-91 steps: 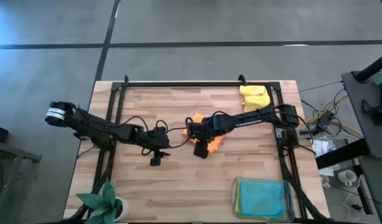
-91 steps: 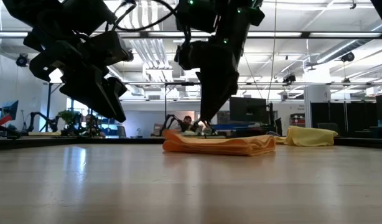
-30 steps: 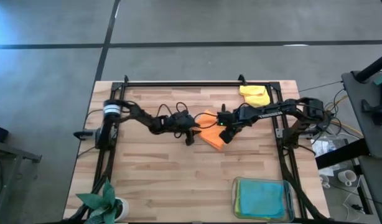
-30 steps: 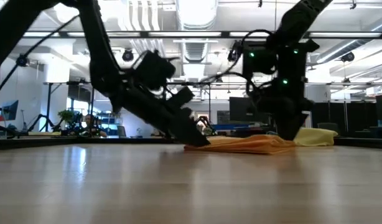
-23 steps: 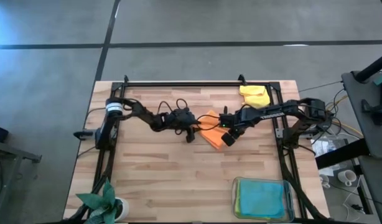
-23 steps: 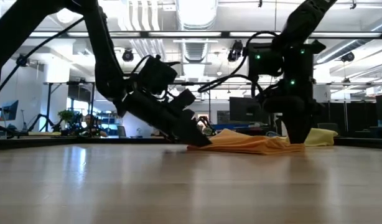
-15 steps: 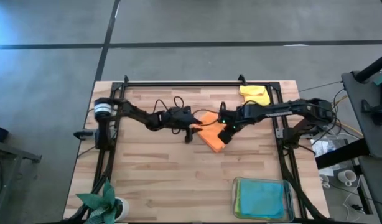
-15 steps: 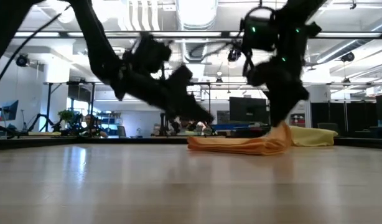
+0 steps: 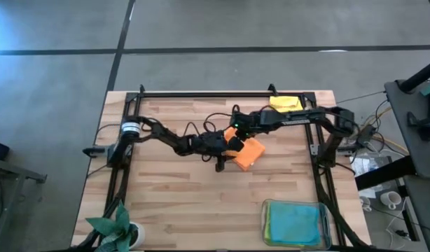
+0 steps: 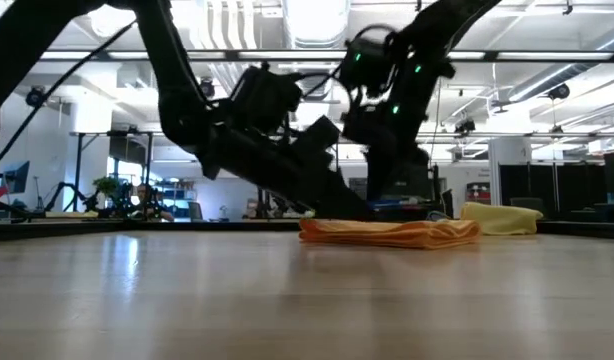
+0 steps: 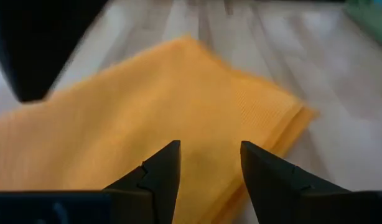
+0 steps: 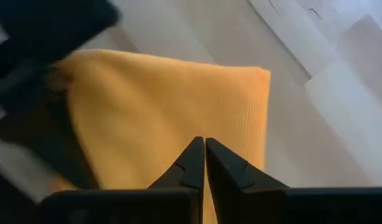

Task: Fold microfiber towels
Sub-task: Put the orange towel into the transparent bin

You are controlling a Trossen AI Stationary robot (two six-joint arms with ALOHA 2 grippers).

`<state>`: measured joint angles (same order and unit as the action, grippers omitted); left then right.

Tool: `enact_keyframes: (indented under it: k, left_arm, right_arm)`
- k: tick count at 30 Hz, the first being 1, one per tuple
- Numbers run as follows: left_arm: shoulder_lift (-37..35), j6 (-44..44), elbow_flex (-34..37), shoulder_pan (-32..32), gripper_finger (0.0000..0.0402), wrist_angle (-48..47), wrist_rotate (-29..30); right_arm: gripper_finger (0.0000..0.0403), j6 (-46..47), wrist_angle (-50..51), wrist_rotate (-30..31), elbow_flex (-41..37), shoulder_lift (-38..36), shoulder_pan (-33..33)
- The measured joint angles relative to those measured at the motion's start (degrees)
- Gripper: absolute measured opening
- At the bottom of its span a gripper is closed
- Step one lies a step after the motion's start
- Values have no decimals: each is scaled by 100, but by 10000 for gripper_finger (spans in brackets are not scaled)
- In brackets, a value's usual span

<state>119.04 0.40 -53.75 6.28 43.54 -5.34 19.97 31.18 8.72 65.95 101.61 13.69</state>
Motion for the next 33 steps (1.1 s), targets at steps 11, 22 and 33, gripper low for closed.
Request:
enact_keyframes:
  k: [11, 22, 33]
  left_arm:
    - [146, 16, 53, 58, 152, -95, 93]
    - [-86, 41, 83, 94, 152, -371, 107]
    - [-2626, 491, 700, -52, 152, -2218, 99]
  right_arm:
    - [9, -178, -372, 366, 493, 1192, 749]
    - [9, -89, -41, 515, 453, 679, 625]
    - [103, 683, 1576, 29, 369, -569, 207]
